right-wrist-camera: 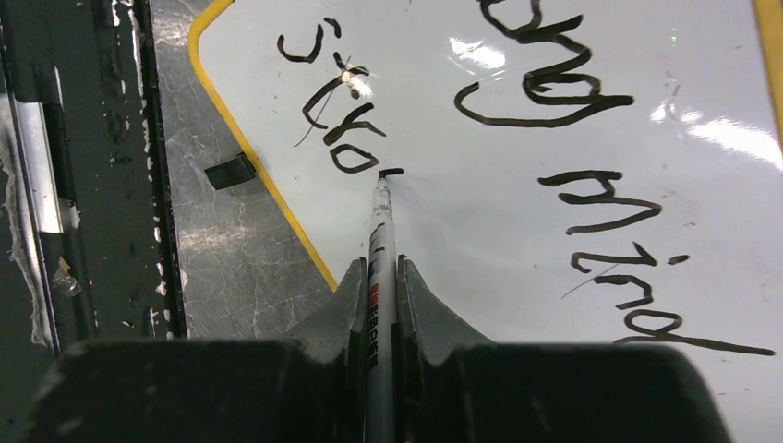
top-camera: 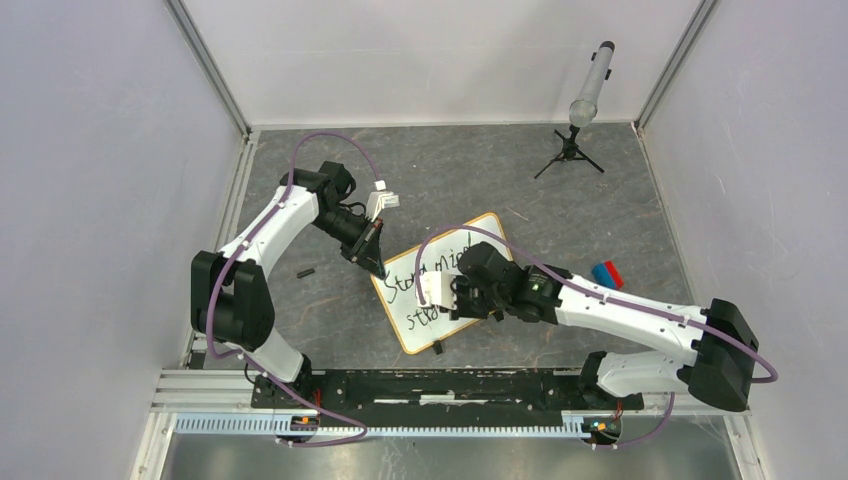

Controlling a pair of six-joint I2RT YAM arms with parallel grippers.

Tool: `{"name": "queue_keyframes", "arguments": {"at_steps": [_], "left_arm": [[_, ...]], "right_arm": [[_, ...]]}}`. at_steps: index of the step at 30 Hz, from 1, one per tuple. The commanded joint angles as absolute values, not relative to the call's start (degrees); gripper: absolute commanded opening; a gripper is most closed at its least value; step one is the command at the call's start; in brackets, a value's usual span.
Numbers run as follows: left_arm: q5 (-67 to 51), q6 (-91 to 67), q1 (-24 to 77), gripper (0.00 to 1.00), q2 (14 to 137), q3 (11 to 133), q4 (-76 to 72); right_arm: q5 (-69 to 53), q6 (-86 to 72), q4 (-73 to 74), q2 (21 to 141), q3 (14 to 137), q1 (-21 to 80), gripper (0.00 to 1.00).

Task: Write a sentence on the whiteboard

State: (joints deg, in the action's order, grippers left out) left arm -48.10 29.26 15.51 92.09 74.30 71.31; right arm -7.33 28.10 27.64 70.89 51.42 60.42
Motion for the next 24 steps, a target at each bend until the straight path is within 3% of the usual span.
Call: {"name": "queue_keyframes", "arguments": {"at_steps": [1, 24], "left_arm": [[-45.5, 29.6, 15.4, 0.02, 91.6, 75.2, 69.2], [-45.4, 29.5, 15.4, 0.02, 91.6, 75.3, 69.2]], "right_arm": [[-7.4, 27.7, 27.5, 70.4, 49.6, 60.4, 0.0], [-6.3, 27.2, 25.9, 70.9, 53.4, 58.3, 0.0]]}}
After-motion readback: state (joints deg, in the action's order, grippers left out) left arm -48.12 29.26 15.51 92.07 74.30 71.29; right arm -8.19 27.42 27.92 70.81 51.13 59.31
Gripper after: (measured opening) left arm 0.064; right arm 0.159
